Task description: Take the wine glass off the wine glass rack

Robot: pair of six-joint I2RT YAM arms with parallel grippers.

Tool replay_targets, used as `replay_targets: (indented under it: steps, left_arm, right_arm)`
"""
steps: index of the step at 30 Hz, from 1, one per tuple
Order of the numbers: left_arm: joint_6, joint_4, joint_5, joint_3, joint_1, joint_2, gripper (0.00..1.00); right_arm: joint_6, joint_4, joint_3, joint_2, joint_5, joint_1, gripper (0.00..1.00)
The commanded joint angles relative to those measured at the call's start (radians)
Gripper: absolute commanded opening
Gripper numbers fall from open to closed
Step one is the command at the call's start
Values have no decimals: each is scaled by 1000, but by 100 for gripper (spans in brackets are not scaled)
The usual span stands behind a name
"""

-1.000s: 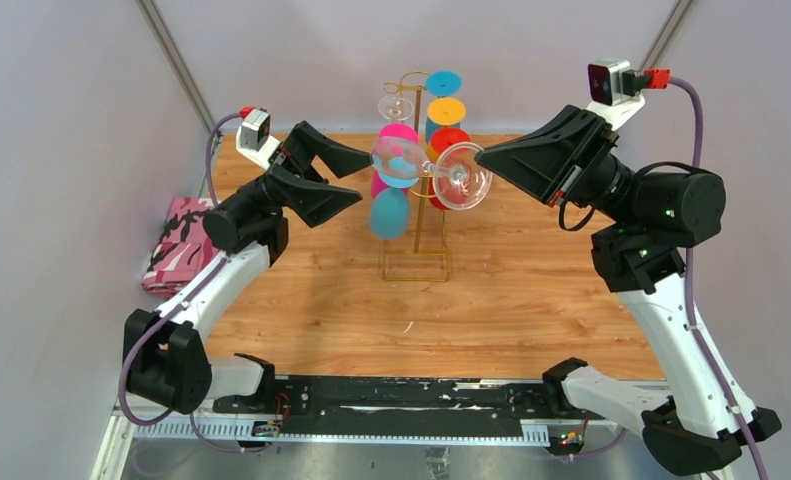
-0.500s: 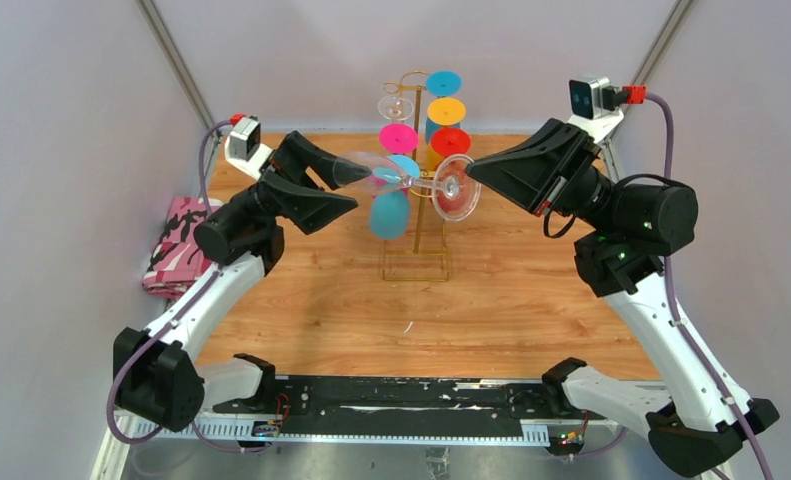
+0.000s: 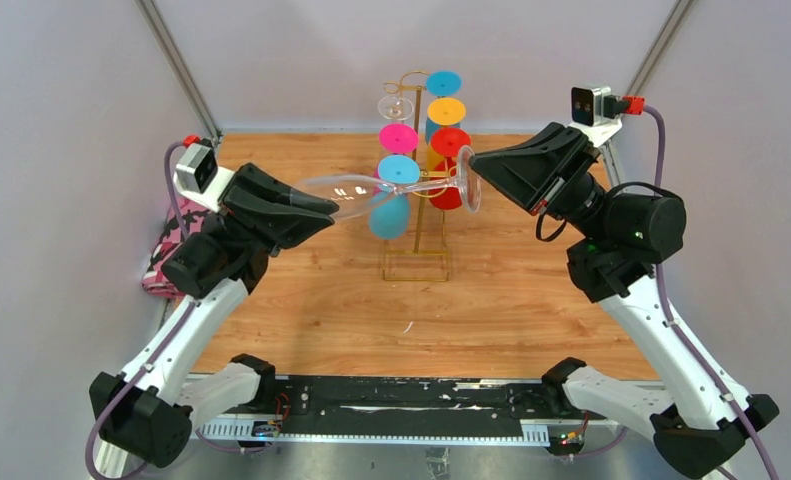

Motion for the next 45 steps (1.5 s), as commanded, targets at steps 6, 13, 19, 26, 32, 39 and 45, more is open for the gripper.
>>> replay_targets:
  steps: [6,13,19,26,32,39,45]
  left_arm:
    - [399,-670,-159,55,-8,-159,0]
    - [831,-1486,-475,372,-8,-232,0]
    - [1039,-2132,-898,907,-8,81,0]
    - [1154,-2580,-1211,1395,-7,525,0]
    - [1170,-2745,-1248,1428,10,702,0]
    - [1158,-2743,-1113,1281,101,755,0]
    - [1185,-2731,-1029,1256,151,856,0]
  right_arm:
    - [-304,-363,13,-84,-9,43,59]
    - [-622,-698,65,-258,304,43,87]
    - [-802,-951,126,-306,512,41,87]
    - [-927,-1108,158,-312,734,42,84]
    - [-1000,-1205,193,-265,837,43,84]
    - [-1027,-1216,170,-230,882,42,83]
    - [-1027,-1216,166,-197,876,42,83]
